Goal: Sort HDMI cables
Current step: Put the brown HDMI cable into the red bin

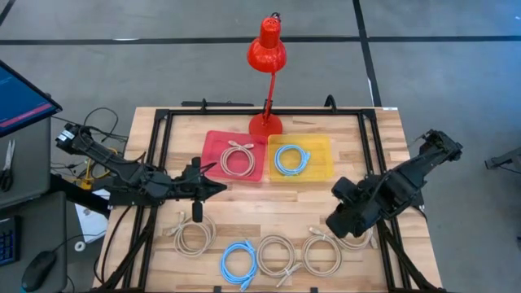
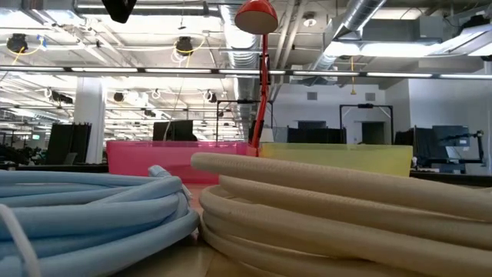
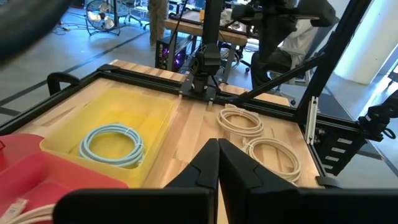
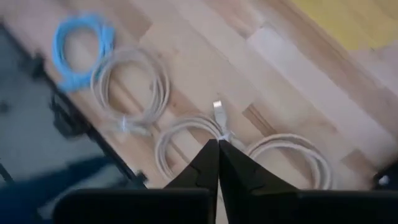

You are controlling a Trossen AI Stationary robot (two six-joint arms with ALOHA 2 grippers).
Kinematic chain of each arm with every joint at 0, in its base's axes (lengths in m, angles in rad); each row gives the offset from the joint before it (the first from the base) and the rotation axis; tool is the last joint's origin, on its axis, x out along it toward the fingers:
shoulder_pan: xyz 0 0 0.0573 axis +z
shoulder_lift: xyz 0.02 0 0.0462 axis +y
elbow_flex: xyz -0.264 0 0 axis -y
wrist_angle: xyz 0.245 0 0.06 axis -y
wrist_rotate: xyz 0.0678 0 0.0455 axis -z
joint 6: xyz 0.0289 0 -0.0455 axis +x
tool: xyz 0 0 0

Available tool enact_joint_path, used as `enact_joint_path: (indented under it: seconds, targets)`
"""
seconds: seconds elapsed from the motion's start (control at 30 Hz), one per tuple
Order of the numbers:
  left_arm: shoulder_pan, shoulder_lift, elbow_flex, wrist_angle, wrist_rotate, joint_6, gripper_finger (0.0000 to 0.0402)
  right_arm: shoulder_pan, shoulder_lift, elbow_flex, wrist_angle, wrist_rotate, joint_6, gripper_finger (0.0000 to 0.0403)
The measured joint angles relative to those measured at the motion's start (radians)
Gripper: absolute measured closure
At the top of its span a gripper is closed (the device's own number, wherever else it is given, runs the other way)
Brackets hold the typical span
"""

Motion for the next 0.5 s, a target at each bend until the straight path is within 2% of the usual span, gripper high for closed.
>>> enact_joint_path:
  seconds: [0.13,0.27,0.5]
  targets:
    - [0.0,0.0,0.0,0.0,0.0,0.0,0.0396,-0.016,0.0,-0.007,-0.039,-0.019,0.208,0.038]
    - [0.0,0.0,0.0,0.0,0.0,0.0,0.0396,-0.017,0.0,-0.062,-0.042,-0.041,0.274,0.0344]
    - [0.0,0.0,0.0,-0.001,0.0,0.0,0.0395,-0.017,0.0,-0.216,-0.003,-0.153,0.363,0.0267]
